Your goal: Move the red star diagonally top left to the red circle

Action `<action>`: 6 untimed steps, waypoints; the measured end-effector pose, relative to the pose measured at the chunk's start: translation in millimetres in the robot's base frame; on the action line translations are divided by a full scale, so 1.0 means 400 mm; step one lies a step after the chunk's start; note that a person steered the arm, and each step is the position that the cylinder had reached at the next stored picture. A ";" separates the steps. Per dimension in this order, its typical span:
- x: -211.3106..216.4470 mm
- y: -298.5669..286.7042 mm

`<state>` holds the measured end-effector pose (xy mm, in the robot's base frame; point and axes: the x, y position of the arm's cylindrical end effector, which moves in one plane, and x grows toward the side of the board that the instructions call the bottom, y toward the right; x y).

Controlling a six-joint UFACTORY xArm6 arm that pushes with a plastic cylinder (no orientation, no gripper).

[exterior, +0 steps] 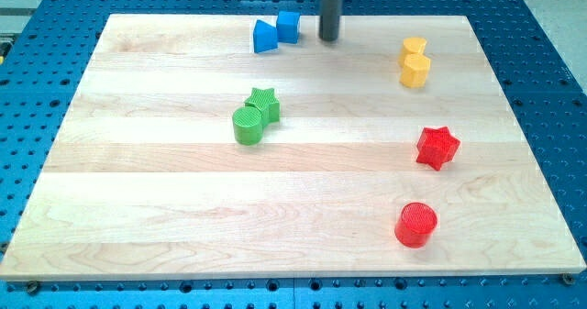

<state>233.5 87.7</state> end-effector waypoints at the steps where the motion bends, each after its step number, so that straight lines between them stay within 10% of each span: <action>1: 0.010 0.221; 2: 0.150 0.452; 4: 0.561 0.428; 6: 0.607 0.315</action>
